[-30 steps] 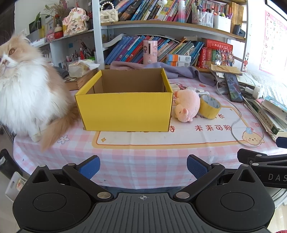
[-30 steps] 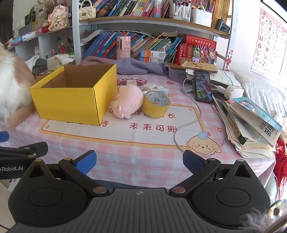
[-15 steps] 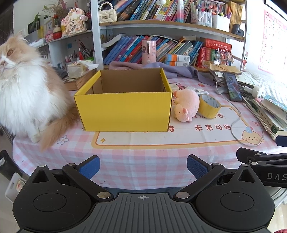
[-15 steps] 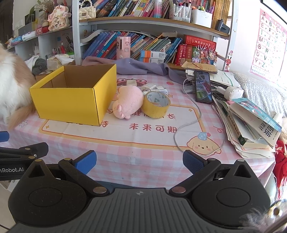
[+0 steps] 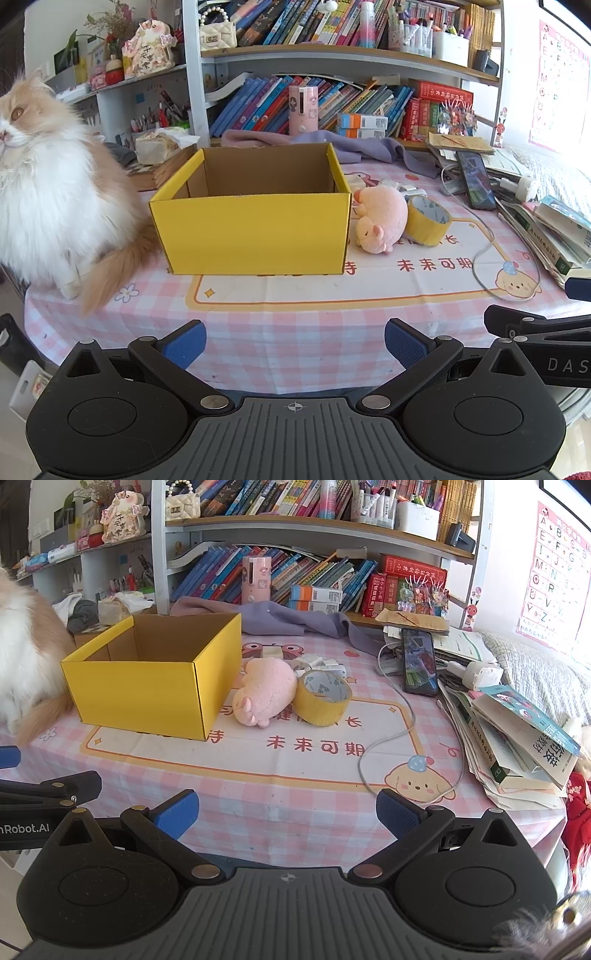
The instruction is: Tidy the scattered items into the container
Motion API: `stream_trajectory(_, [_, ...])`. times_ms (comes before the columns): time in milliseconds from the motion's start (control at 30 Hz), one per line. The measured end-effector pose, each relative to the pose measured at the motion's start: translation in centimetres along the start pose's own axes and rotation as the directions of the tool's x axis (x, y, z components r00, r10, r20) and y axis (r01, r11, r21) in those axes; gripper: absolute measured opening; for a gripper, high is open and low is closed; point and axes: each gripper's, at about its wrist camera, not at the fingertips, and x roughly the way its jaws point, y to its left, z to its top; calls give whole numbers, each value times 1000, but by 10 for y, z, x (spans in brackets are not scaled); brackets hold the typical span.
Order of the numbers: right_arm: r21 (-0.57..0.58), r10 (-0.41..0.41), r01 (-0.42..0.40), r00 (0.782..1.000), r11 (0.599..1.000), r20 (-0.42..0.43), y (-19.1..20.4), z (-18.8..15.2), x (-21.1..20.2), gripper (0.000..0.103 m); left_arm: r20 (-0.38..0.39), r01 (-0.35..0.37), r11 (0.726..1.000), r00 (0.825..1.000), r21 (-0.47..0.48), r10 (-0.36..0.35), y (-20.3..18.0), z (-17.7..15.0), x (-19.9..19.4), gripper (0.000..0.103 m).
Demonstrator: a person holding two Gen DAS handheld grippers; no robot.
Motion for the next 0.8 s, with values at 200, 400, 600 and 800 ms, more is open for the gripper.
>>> stream_trajectory(200, [-95,21,-19,999,995,25,-1,1,-1,103,-2,2,1000,1000,9,-2,0,-1,0,103])
stream_trajectory(400, [-64,21,-20,1000,998,14,-3,-3,-1,102,-10,0,1000,1000,9,0,3,-2,1,103])
stream_trajectory(600, [-38,19,-18,1000,999,6,-4,-3,1,101,-18,9,1000,1000,11,-9,4,-2,3,103])
stream_trajectory(800, [-40,30,-31,1000,999,-5,0,-7,2,102,-40,29,999,999,18,-28,3,-4,8,103])
